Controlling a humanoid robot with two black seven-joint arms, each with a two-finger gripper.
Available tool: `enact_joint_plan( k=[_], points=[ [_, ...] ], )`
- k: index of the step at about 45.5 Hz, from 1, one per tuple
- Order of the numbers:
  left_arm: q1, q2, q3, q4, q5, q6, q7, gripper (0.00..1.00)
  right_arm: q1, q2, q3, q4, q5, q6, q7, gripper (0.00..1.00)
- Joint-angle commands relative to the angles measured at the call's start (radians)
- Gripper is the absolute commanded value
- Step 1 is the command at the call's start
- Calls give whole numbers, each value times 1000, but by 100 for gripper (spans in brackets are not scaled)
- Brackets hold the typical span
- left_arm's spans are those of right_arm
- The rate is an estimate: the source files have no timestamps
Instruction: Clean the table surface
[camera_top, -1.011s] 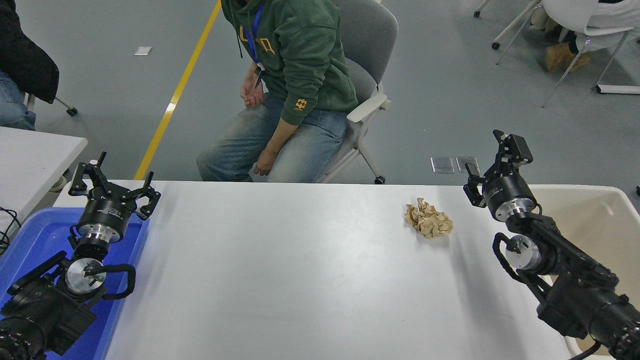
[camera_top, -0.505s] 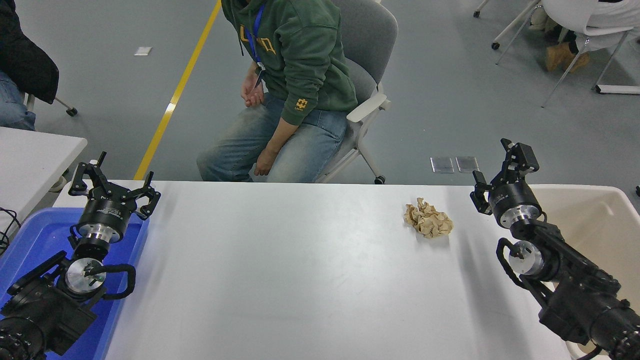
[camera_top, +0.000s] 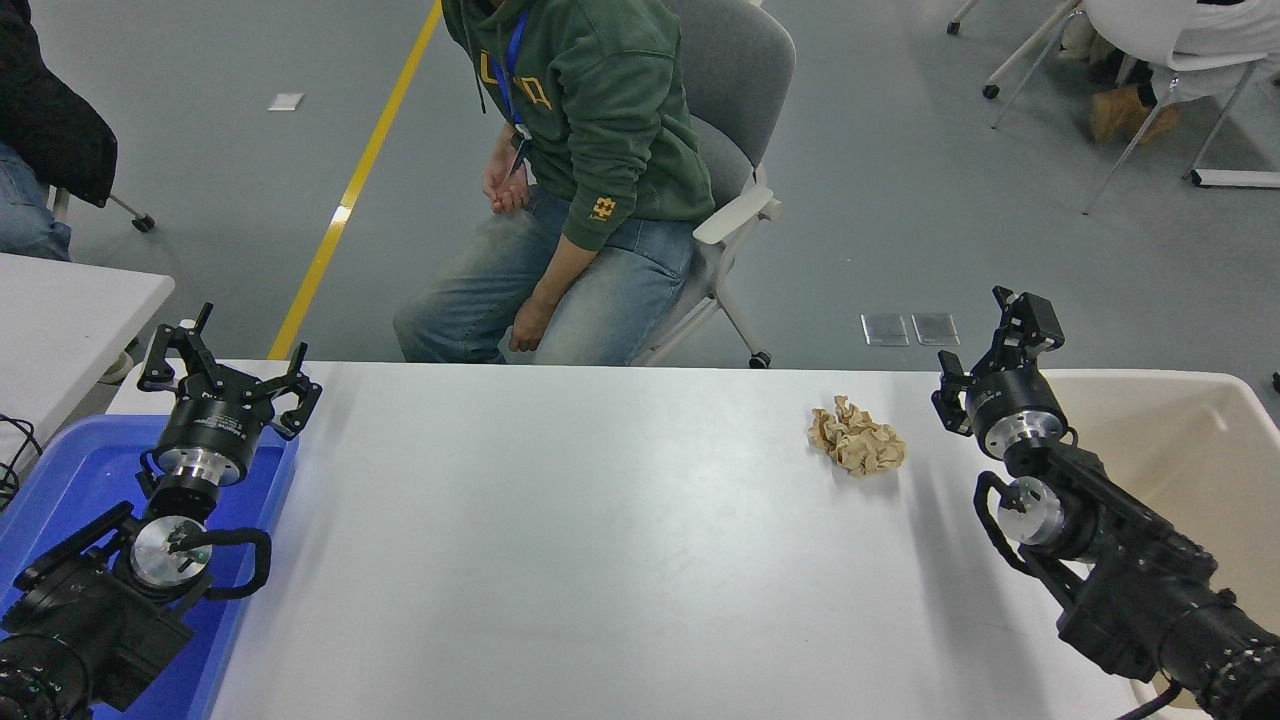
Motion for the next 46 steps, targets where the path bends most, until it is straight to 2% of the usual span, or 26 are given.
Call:
enact_joint_plan(
  k=[1, 4, 16, 23, 27, 30, 40, 46],
  points=[
    [0, 0, 0, 0, 0, 0, 0, 100, 14, -71, -111, 138, 3, -52, -112, 100],
    [0, 0, 0, 0, 0, 0, 0, 100, 39, -96, -152, 163, 1, -56, -143, 100],
    [0, 0, 0, 0, 0, 0, 0, 100, 185, -177, -410, 206, 4, -61, -388, 100],
    [0, 0, 0, -1, 0, 0, 0, 100, 203, -191, -407, 249, 12, -36, -629, 100],
    [0, 0, 0, 0, 0, 0, 0, 100, 221, -190, -404, 264, 15, -36, -712, 100],
    [0, 0, 0, 0, 0, 0, 0, 100, 246, -185, -412, 264, 38, -36, -740, 100],
    [0, 0, 0, 0, 0, 0, 0, 100, 280, -124, -406, 244, 263, -61, -769, 100],
    [0, 0, 0, 0, 0, 0, 0, 100, 289, -76, -384, 171, 302, -108, -841, 100]
  ],
)
